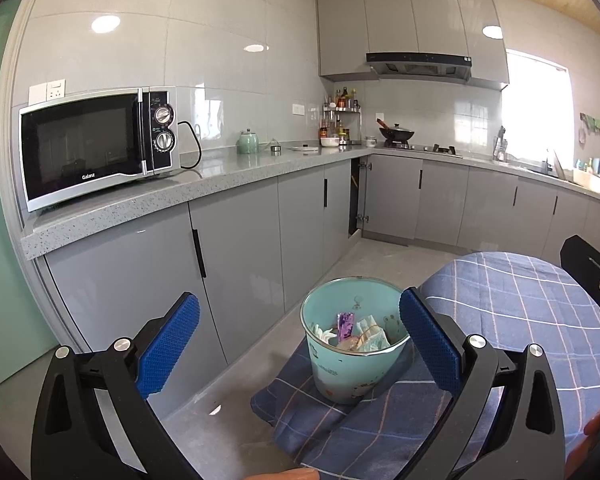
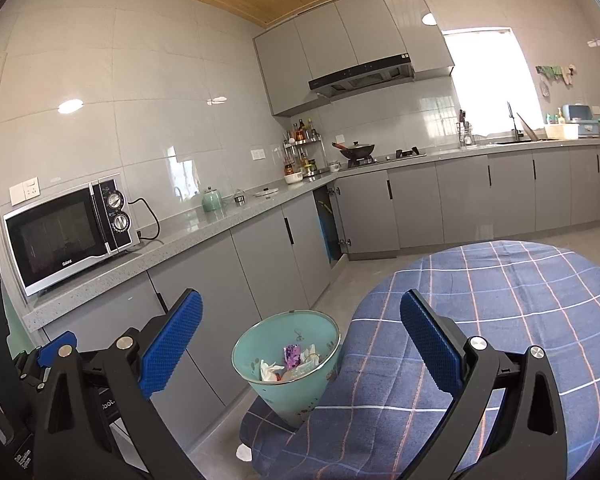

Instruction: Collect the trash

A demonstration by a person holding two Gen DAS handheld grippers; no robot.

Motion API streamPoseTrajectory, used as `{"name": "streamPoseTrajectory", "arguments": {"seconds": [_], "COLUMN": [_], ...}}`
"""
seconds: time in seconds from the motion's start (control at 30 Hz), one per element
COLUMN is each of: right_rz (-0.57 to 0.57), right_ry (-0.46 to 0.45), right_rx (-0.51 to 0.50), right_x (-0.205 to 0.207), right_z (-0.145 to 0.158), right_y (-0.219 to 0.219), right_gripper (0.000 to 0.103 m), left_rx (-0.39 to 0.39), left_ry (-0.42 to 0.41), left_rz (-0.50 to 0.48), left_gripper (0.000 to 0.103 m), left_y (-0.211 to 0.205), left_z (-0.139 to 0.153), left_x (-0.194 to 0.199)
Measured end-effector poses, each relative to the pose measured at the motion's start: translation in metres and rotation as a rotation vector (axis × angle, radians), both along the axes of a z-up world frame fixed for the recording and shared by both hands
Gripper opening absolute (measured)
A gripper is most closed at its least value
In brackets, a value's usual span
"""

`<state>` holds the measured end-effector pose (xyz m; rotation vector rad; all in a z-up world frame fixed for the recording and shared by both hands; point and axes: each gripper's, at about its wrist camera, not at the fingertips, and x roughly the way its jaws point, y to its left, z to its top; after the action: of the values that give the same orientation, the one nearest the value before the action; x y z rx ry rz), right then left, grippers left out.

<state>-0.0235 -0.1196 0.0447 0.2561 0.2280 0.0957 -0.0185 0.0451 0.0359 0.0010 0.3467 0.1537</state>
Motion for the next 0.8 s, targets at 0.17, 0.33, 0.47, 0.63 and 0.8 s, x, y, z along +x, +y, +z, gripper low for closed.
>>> {"name": "streamPoseTrajectory", "arguments": {"seconds": [0.17, 0.33, 0.47, 0.63, 0.8], "right_rz": [-0.003, -0.003, 0.0, 0.001, -0.001], "right_ry": [-0.007, -0.013, -0.009, 0.0, -0.006], "right_rx": [0.001, 0.0, 0.004, 0.016, 0.012], "right_x": [-0.0034, -0.0055, -0.0052, -0.0044, -0.0056], "right_z": [0.0008, 0.0015, 0.0011, 0.0005, 0.0015], "right_y": [-0.0004, -0.0007, -0.0016, -0.0036, -0.0026], "right_gripper": [0.097, 0.097, 0.097, 0.097, 0.097], "left_rx": [-0.001, -0.002, -0.004, -0.003, -0.006], "left_ry": [-0.009, -0.013, -0.016, -0.017, -0.017], "left_rz": [0.003, 0.004, 0.005, 0.003, 0.006], "left_gripper": [0.098, 0.098, 0.098, 0.098, 0.098], "left_y": [0.0009, 0.0014, 0.0018, 0.0005, 0.0014], "left_z": [0.0012, 0.0014, 0.0018, 0.0024, 0.0028], "left_x": [-0.0025, -0.0033, -0.0045, -0.0059, -0.0064]}}
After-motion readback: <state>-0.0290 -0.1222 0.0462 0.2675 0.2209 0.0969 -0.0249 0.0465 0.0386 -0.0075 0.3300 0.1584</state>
